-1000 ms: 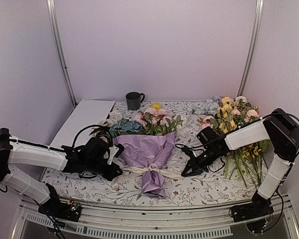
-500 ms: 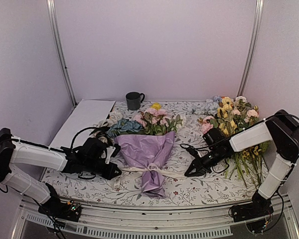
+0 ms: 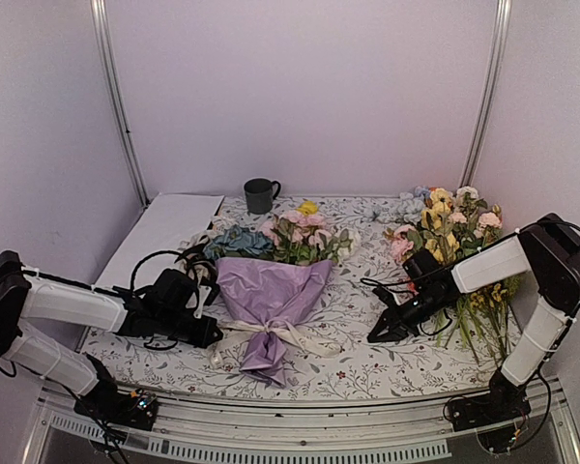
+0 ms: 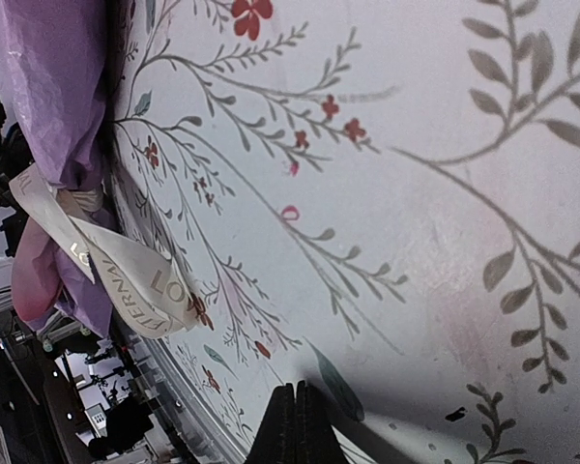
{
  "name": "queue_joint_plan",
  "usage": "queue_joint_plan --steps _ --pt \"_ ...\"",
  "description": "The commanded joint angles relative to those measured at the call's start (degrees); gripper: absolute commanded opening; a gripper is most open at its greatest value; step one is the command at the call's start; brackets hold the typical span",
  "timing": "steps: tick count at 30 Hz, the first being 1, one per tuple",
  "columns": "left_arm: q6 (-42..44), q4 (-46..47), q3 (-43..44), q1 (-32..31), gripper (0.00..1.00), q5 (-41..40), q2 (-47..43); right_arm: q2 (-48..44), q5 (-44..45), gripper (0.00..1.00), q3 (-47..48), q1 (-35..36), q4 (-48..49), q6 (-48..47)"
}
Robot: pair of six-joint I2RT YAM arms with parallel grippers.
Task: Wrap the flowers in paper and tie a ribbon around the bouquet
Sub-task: Tie the half-tied ribbon around the folded bouquet.
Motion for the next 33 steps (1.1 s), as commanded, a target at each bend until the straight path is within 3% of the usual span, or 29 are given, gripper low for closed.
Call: queue_joint_plan --steps 1,4,9,11,13,21,28,31,33 --pt "1.8 -2.6 -0.4 0.1 0.00 0.7 -0.6 0.0 3.4 0.00 0.1 0.3 -2.6 -0.4" --pt "2.1 -2.0 -0.2 0.1 0.00 0.5 -0.7 -1.9 2.5 0.00 3.7 3.4 -2.3 -2.1" --pt "2.3 -1.6 0.1 0.0 0.00 1.2 0.3 -3.2 2.8 0.18 13.5 12.3 0.8 -3.5" --pt "2.3 -1.6 0.2 -0.1 0.00 1.2 0.5 -1.5 5.1 0.32 18.4 16.8 0.9 -4.6" --pt "2.4 -1.5 0.2 -0.2 0.00 1.2 0.5 0.7 8.6 0.41 22.8 19.7 0.7 -5.1" --pt "2.7 -1.2 0.4 -0.6 0.00 1.7 0.9 11.4 10.6 0.50 35.8 23.5 -2.6 -7.9" --pt "2.5 -0.3 0.3 -0.9 0.00 2.2 1.8 17.3 11.2 0.48 40.6 26.3 -6.4 -11.4" --pt "2.6 -0.1 0.5 -1.0 0.00 2.4 2.1 17.6 10.7 0.36 41.5 26.3 -5.9 -11.3" --pt "2.7 -0.2 0.5 -1.0 0.00 2.4 2.1 17.9 10.2 0.19 41.6 26.3 -5.8 -11.6"
